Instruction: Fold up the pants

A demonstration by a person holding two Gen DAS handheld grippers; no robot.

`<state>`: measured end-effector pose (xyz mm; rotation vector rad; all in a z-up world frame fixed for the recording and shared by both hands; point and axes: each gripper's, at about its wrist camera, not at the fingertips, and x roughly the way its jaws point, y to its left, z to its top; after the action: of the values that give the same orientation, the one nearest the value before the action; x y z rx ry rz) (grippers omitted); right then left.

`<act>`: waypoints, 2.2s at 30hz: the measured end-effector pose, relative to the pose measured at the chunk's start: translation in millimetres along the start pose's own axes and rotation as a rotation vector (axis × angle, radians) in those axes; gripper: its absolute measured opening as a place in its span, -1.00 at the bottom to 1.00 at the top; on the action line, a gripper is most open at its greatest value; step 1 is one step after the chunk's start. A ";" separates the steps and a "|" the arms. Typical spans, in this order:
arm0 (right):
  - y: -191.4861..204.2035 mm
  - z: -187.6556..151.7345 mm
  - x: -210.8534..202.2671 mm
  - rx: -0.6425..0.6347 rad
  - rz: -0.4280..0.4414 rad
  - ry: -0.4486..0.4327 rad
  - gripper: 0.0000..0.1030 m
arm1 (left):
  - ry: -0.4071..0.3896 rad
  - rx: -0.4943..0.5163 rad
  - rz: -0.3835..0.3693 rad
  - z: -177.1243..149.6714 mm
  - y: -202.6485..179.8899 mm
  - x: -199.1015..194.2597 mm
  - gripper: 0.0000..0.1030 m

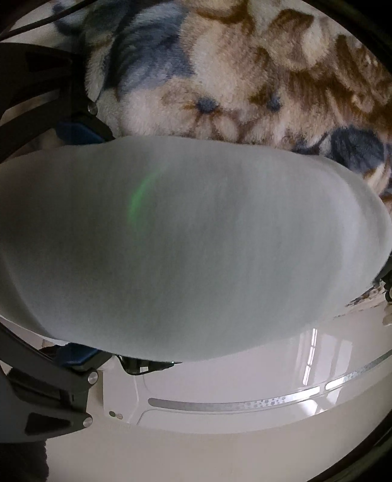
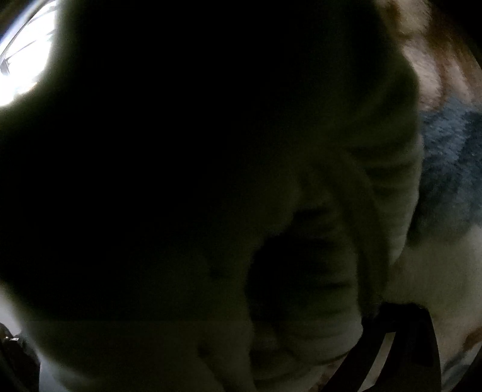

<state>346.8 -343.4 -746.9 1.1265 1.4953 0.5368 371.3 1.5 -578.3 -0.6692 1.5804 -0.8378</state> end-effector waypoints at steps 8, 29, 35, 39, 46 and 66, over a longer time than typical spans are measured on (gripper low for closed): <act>54.9 -20.9 3.2 -0.062 0.101 -0.059 0.95 | 0.018 0.052 0.011 -0.9 -35.4 -14.2 1.00; 286.3 118.6 12.8 -0.276 0.189 -0.129 0.94 | -0.180 0.144 0.046 178.9 -178.7 -160.2 0.99; 389.9 243.5 10.5 -0.401 0.191 -0.139 0.94 | -0.277 0.201 0.055 322.7 -217.9 -214.7 1.00; 427.0 325.4 45.4 -0.423 0.165 -0.135 0.94 | -0.289 0.193 0.067 402.5 -202.2 -223.9 0.99; 357.6 399.0 102.2 -0.277 -0.030 -0.126 0.87 | -0.236 0.058 0.291 478.9 -92.3 -184.5 0.99; 421.7 183.1 -70.7 -0.382 -0.958 -0.570 0.92 | -0.568 0.215 0.816 340.6 -212.7 -216.7 1.00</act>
<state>659.1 -265.0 -411.2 0.1511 1.1718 -0.1674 737.7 -0.7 -306.3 -0.0503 1.0671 -0.1659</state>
